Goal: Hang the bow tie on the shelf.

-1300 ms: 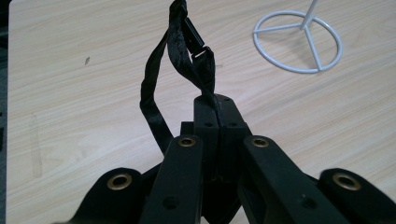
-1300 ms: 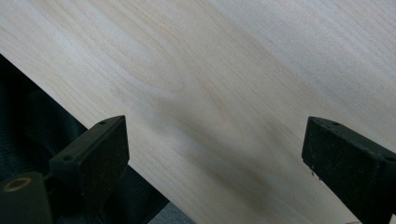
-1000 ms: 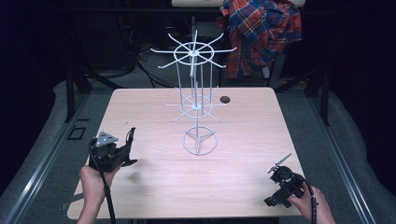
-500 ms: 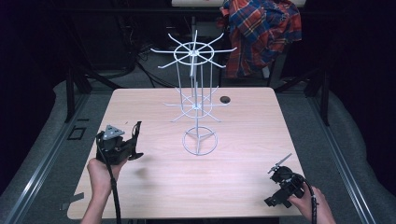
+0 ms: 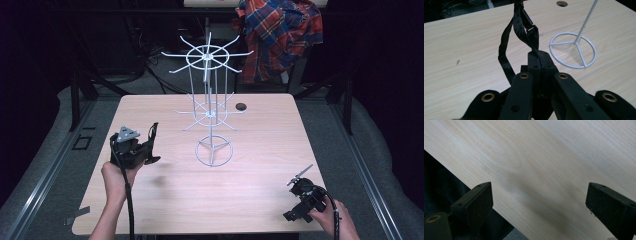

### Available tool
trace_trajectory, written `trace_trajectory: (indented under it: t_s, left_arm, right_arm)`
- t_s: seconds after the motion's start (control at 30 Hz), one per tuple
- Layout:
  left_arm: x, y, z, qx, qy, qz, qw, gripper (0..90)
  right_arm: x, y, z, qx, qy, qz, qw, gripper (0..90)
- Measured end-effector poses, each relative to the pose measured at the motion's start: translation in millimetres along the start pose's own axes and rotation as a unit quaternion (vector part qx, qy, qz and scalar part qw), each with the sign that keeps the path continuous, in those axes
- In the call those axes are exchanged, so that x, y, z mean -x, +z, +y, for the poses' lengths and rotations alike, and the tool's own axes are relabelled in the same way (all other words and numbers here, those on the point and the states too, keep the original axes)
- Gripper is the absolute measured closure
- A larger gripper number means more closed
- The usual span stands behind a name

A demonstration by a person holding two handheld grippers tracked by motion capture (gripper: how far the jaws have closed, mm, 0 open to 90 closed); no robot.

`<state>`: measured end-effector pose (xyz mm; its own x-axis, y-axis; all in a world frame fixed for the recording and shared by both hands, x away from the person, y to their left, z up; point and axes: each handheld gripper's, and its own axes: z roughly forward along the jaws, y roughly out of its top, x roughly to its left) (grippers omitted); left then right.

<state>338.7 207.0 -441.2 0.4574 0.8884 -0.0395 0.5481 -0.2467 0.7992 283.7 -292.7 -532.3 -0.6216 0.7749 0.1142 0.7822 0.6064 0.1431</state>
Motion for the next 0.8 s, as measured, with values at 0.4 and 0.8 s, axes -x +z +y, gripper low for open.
trace_trajectory:
  t_s: [0.4, 0.8]
  left_arm:
    - [5.6, 11.2, 14.0, 0.018, -0.001, -0.011, 0.9998, 88.7]
    - [9.8, 19.6, 26.6, 0.031, -0.002, -0.025, 0.9992, 88.6]
  right_arm:
    - [-0.3, 1.2, -1.3, 0.015, 0.012, 0.007, 0.9998, 6.8]
    - [1.9, 0.5, -1.7, 0.007, 0.008, 0.003, 0.9999, 6.8]
